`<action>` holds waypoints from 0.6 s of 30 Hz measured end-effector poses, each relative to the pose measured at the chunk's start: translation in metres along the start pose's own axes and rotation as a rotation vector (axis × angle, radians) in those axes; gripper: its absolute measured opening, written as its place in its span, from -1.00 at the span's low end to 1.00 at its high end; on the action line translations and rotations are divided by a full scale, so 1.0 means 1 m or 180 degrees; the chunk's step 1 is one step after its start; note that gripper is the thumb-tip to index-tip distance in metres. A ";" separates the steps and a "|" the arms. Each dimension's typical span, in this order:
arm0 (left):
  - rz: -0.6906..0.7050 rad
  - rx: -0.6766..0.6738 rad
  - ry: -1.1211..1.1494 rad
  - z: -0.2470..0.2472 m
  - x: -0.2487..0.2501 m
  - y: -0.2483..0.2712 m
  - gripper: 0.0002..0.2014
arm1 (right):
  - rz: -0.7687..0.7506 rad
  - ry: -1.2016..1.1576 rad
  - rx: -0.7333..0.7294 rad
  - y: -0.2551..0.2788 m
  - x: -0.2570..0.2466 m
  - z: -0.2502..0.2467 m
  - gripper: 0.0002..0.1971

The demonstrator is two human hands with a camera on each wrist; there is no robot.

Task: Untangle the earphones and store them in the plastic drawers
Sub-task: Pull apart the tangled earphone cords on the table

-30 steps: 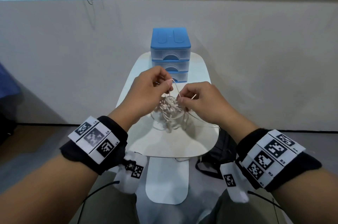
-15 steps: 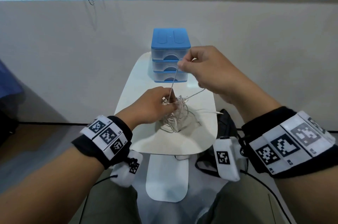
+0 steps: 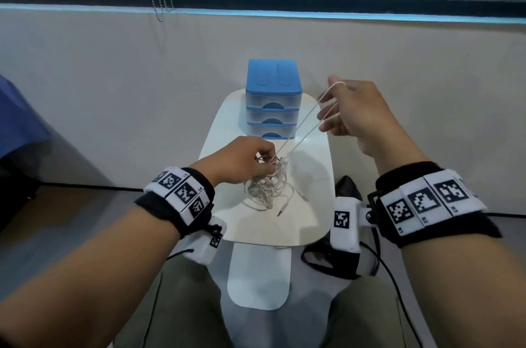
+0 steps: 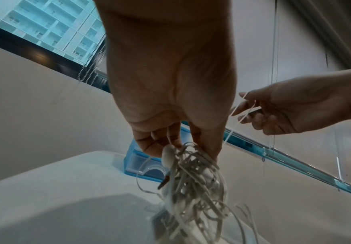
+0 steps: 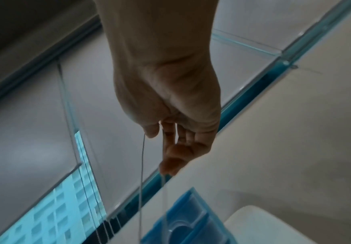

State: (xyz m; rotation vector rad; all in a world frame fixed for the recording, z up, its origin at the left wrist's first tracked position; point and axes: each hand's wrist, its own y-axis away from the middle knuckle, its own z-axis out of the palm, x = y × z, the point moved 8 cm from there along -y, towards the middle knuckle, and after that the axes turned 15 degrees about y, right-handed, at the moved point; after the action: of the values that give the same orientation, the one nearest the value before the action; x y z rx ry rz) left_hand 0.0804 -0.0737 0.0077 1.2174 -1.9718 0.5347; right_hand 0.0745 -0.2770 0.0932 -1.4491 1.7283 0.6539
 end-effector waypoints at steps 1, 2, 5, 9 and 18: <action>0.0026 -0.0039 -0.0056 0.001 0.001 -0.001 -0.82 | -0.0027 -0.0226 -0.0114 0.003 -0.004 0.004 -0.53; 0.0034 -0.0088 -0.0130 0.002 0.003 -0.002 -0.83 | -0.0132 -0.0329 -0.0173 0.006 -0.011 0.007 -0.50; 0.0027 -0.0165 -0.0213 0.003 0.005 -0.005 -0.90 | -0.0701 -0.0463 0.0042 0.009 -0.029 0.011 -0.51; -0.0113 -0.0252 -0.0297 0.006 -0.002 -0.003 -0.90 | -0.1300 -0.0185 0.0909 0.016 -0.032 0.003 -0.66; -0.0144 -0.0738 0.0069 0.006 -0.021 0.012 -0.54 | -0.0250 0.1064 0.0662 0.000 0.037 0.018 -0.78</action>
State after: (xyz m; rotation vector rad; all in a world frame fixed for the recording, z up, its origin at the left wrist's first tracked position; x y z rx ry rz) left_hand 0.0732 -0.0599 -0.0123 1.1034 -1.9229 0.2858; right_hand 0.0768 -0.2843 0.0525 -1.5316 1.9146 0.1881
